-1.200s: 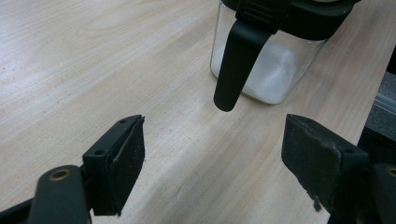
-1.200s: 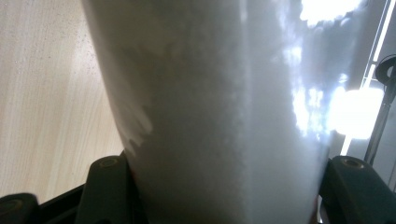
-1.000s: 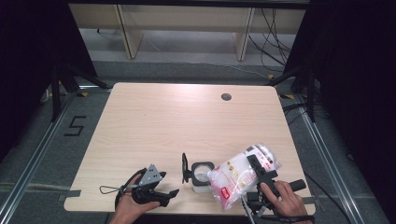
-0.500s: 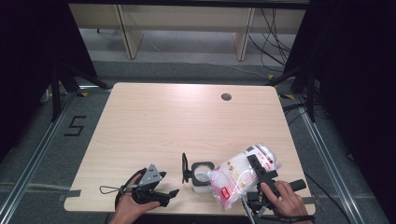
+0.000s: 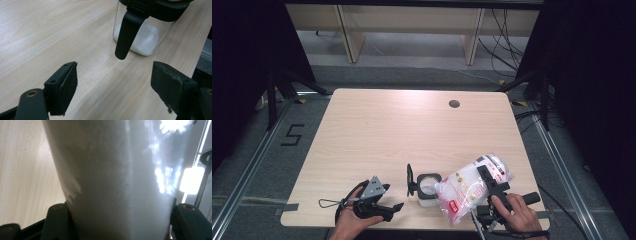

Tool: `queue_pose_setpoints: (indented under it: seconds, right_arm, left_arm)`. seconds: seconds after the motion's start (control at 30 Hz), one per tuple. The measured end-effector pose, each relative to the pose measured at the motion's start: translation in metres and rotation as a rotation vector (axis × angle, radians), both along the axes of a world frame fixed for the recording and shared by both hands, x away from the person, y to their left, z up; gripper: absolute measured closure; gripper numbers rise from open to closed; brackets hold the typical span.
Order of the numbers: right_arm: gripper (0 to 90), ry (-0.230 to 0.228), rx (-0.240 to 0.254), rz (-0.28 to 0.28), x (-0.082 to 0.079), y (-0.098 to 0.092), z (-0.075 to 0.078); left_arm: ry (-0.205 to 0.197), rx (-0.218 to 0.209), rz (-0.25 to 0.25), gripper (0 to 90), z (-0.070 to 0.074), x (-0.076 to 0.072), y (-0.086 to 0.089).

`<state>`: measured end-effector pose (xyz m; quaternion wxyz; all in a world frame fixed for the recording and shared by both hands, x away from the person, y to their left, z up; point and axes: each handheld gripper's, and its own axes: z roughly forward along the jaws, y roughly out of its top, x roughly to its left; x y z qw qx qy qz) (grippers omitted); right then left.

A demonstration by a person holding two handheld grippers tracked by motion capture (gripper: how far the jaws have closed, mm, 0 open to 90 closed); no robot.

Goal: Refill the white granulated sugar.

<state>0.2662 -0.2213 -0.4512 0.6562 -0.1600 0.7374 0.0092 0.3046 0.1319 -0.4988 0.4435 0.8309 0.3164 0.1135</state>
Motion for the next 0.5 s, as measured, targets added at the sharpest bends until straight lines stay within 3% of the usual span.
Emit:
queue_pose_setpoints:
  seconds: [0.03,0.13,0.23,0.33,0.37,0.43,0.47,0.5]
  right_arm:
    - [41.7,-0.015,-0.030,0.013,0.0003,0.0009,0.0022]
    - [41.7,-0.018,-0.012,0.020,0.0010,0.0004,0.0006]
    - [41.7,-0.026,-0.039,0.026,0.0013,0.0012,0.0025]
    - [41.7,-0.030,-0.027,0.031,0.0012,0.0007,0.0014]
    - [41.7,-0.011,-0.019,-0.001,-0.0004,0.0010,0.0008]
    - [41.7,-0.008,-0.017,0.004,0.0002,0.0008,0.0005]
    - [41.7,-0.024,-0.042,0.011,0.0002,0.0015,0.0027]
    - [41.7,-0.023,-0.032,0.021,0.0010,0.0006,0.0016]
  left_arm:
    - [0.000,0.000,0.000,21.1,0.0000,0.0000,0.0000]
    - [0.001,-0.006,0.002,21.1,-0.0003,-0.0001,-0.0004]
    - [0.001,-0.006,0.002,21.1,-0.0003,-0.0001,-0.0004]
    - [0.001,-0.005,0.002,21.1,-0.0003,-0.0001,-0.0004]
    - [0.002,-0.005,0.001,21.1,-0.0002,-0.0001,-0.0003]
    - [0.001,-0.005,0.000,21.1,-0.0001,-0.0001,-0.0002]
    - [0.002,-0.005,0.001,21.1,-0.0002,-0.0001,-0.0002]
    - [-0.001,0.016,-0.008,21.1,0.0005,0.0005,0.0013]
